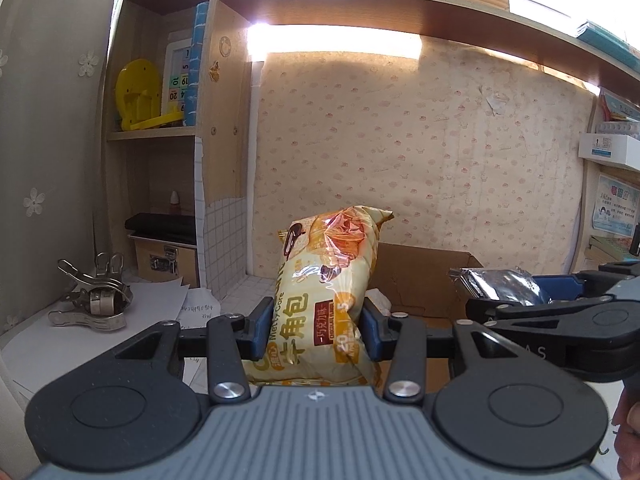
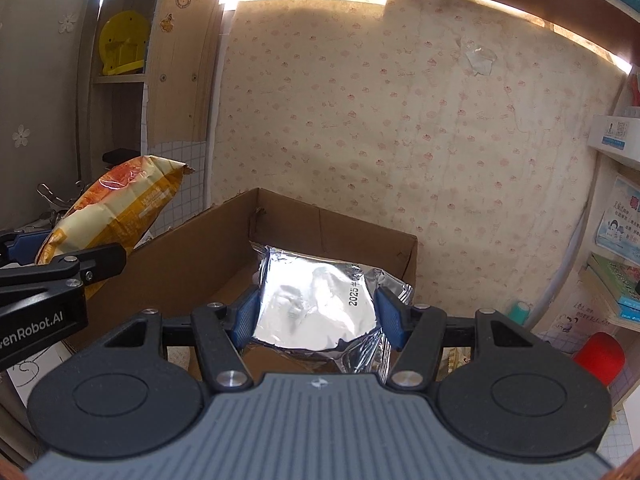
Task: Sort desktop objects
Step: 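Carry the croissant package and foil pouch up and over the shoebox, then open the left tool to drop the croissant package while the right tool releases the pouch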
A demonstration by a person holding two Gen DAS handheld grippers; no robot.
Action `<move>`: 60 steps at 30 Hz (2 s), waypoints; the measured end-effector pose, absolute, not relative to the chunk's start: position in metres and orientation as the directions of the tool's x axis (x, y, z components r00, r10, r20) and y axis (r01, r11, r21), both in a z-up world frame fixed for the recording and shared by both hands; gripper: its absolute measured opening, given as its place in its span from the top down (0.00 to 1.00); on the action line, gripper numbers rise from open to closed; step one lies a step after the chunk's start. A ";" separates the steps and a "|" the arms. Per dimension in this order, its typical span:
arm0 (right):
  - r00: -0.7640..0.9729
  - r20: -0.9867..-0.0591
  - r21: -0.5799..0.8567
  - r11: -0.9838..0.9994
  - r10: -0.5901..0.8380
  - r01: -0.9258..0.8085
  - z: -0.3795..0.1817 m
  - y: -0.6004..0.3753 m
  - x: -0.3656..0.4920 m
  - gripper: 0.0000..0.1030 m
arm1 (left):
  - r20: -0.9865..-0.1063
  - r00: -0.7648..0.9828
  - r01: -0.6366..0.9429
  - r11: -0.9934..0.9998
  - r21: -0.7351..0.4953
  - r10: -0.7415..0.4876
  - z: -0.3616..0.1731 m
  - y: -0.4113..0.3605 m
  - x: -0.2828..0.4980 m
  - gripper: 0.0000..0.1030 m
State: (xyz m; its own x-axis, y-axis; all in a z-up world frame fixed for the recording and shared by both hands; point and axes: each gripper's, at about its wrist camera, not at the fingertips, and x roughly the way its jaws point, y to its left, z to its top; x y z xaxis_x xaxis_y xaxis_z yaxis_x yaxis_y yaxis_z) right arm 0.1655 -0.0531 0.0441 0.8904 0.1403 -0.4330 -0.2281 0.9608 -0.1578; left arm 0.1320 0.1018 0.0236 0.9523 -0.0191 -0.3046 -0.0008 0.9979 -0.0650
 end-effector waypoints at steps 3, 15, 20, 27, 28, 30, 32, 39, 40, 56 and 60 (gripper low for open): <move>0.893 -0.431 -0.158 0.964 0.128 -0.214 0.042 -0.051 0.168 0.41 | -0.313 0.950 -0.018 0.998 -0.066 -0.004 0.025 0.096 0.138 0.55; 0.889 -0.444 -0.121 0.976 0.111 -0.183 0.038 -0.050 0.174 0.41 | -0.320 0.946 -0.072 0.997 -0.024 0.061 0.024 0.087 0.150 0.55; 0.886 -0.450 -0.107 0.978 0.113 -0.179 0.038 -0.053 0.177 0.41 | -0.323 0.945 -0.069 0.998 -0.014 0.061 0.023 0.085 0.150 0.55; 0.885 -0.452 -0.100 0.979 0.116 -0.180 0.039 -0.056 0.178 0.41 | -0.331 0.942 -0.055 0.998 0.001 0.052 0.022 0.081 0.152 0.54; 0.884 -0.453 -0.100 0.978 0.117 -0.181 0.039 -0.056 0.178 0.41 | -0.335 0.941 -0.053 0.999 0.001 0.050 0.022 0.080 0.152 0.53; 0.883 -0.454 -0.098 0.978 0.121 -0.185 0.039 -0.056 0.179 0.41 | -0.336 0.940 -0.056 0.998 0.009 0.056 0.022 0.079 0.153 0.53; 0.882 -0.456 -0.100 0.977 0.121 -0.186 0.039 -0.056 0.179 0.41 | -0.337 0.940 -0.054 0.998 0.013 0.055 0.021 0.078 0.152 0.52; 0.880 -0.458 -0.097 0.976 0.128 -0.193 0.040 -0.055 0.180 0.41 | -0.339 0.939 -0.057 0.998 0.002 0.054 0.020 0.081 0.151 0.38; 0.879 -0.459 -0.094 0.977 0.130 -0.194 0.040 -0.055 0.181 0.41 | -0.340 0.939 -0.056 0.998 -0.001 0.053 0.020 0.082 0.151 0.36; 0.864 -0.481 -0.094 0.971 0.149 -0.220 0.033 -0.047 0.188 0.39 | -0.322 0.944 -0.088 0.996 -0.028 0.075 0.025 0.099 0.134 0.34; 0.871 -0.466 -0.097 0.970 0.156 -0.225 0.033 -0.046 0.185 0.36 | -0.325 0.942 -0.092 0.995 -0.028 0.078 0.025 0.100 0.134 0.34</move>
